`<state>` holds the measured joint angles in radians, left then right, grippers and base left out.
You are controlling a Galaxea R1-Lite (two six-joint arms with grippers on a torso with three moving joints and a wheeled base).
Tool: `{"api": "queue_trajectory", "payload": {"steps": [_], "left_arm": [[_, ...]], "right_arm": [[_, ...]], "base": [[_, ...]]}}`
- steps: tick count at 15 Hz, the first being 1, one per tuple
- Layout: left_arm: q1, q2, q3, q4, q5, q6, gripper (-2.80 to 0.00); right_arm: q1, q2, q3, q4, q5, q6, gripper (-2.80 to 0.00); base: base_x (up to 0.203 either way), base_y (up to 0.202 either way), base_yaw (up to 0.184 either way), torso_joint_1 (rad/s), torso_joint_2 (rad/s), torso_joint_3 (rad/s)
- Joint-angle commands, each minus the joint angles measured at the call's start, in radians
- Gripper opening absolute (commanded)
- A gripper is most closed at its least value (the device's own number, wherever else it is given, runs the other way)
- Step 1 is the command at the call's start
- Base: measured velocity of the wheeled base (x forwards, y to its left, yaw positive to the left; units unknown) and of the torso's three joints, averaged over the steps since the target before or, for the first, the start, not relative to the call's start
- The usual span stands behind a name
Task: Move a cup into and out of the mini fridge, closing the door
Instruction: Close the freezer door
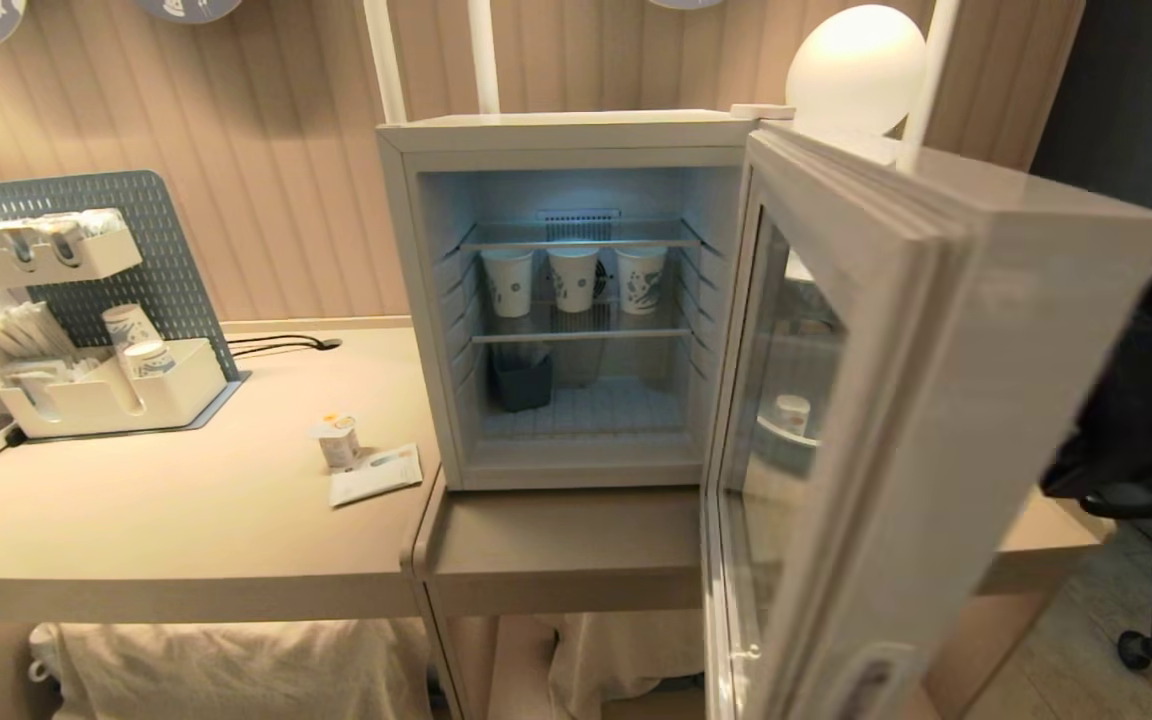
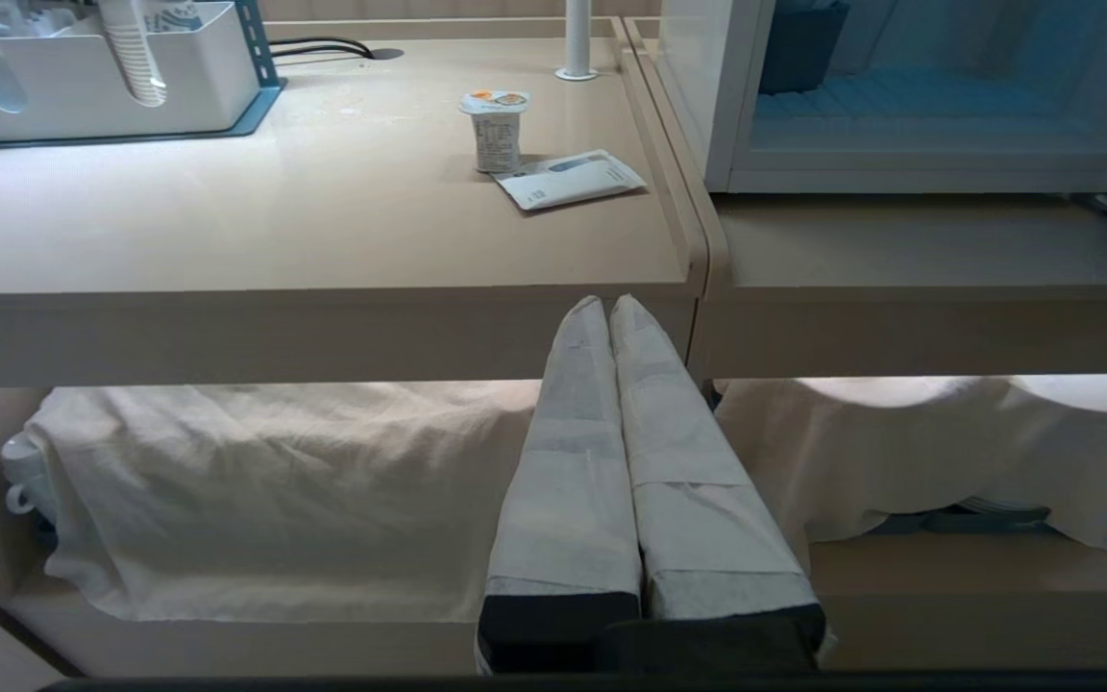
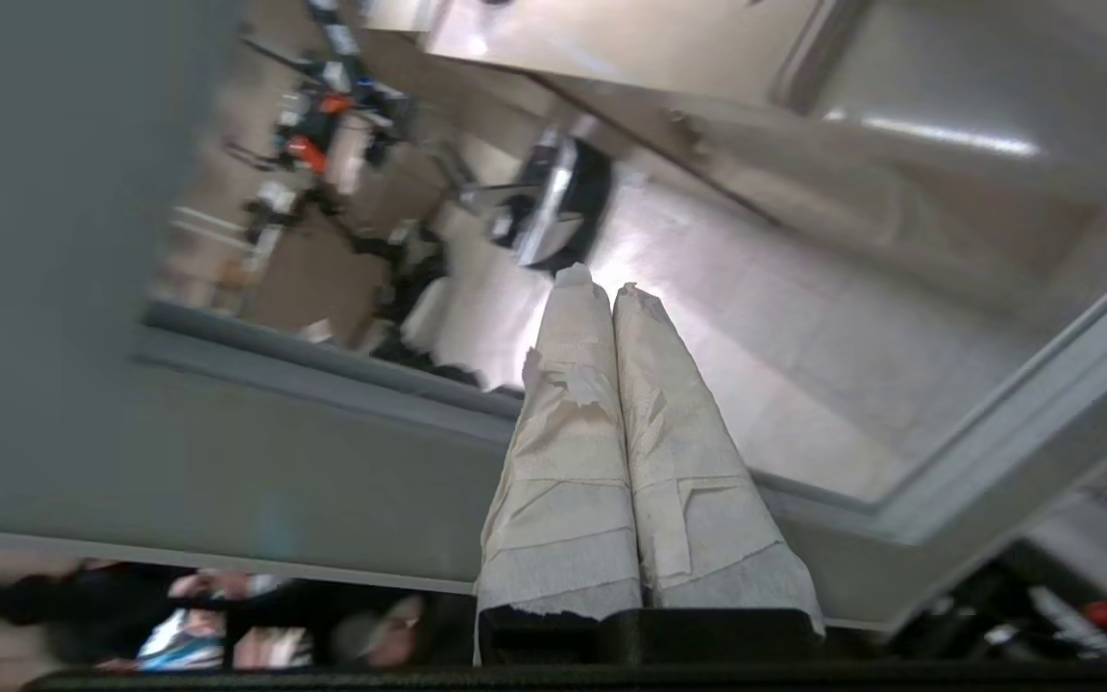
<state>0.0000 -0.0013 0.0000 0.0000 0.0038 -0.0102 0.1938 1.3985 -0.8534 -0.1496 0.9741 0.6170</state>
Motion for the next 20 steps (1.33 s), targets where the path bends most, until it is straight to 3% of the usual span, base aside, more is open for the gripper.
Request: {"api": "queue_trajectory", "payload": {"steps": [1, 2, 4, 9, 12, 16, 18, 20], "left_arm": [[0.0, 0.001, 0.002, 0.0, 0.001, -0.001, -2.8], [0.0, 0.001, 0.002, 0.0, 0.001, -0.001, -2.8], [0.0, 0.001, 0.002, 0.0, 0.001, -0.001, -2.8], [0.0, 0.001, 0.002, 0.0, 0.001, -0.001, -2.8], [0.0, 0.001, 0.002, 0.0, 0.001, -0.001, -2.8], [0.0, 0.001, 0.002, 0.0, 0.001, -0.001, -2.8], [0.0, 0.001, 0.002, 0.0, 0.001, -0.001, -2.8], [0.0, 0.001, 0.002, 0.0, 0.001, -0.001, -2.8]], "right_arm": [[0.225, 0.144, -0.063, -0.064, -0.407, 0.003, -2.8], [0.314, 0.216, -0.14, -0.083, -0.539, 0.0, -2.8], [0.449, 0.355, -0.313, -0.087, -0.717, -0.026, -2.8], [0.659, 0.658, -0.62, -0.048, -1.179, -0.246, -2.8], [0.66, 0.585, -0.594, -0.043, -1.192, -0.249, -2.8], [0.616, 0.284, -0.427, -0.036, -1.24, -0.256, -2.8], [0.569, 0.1, -0.327, -0.006, -1.351, -0.271, -2.8], [0.5, -0.111, -0.211, 0.028, -1.524, -0.285, -2.8]], "base": [[0.0, 0.0, 0.0, 0.0, 0.0, 0.0], [0.0, 0.0, 0.0, 0.0, 0.0, 0.0], [0.0, 0.0, 0.0, 0.0, 0.0, 0.0], [0.0, 0.0, 0.0, 0.0, 0.0, 0.0], [0.0, 0.0, 0.0, 0.0, 0.0, 0.0], [0.0, 0.0, 0.0, 0.0, 0.0, 0.0], [0.0, 0.0, 0.0, 0.0, 0.0, 0.0], [0.0, 0.0, 0.0, 0.0, 0.0, 0.0]]}}
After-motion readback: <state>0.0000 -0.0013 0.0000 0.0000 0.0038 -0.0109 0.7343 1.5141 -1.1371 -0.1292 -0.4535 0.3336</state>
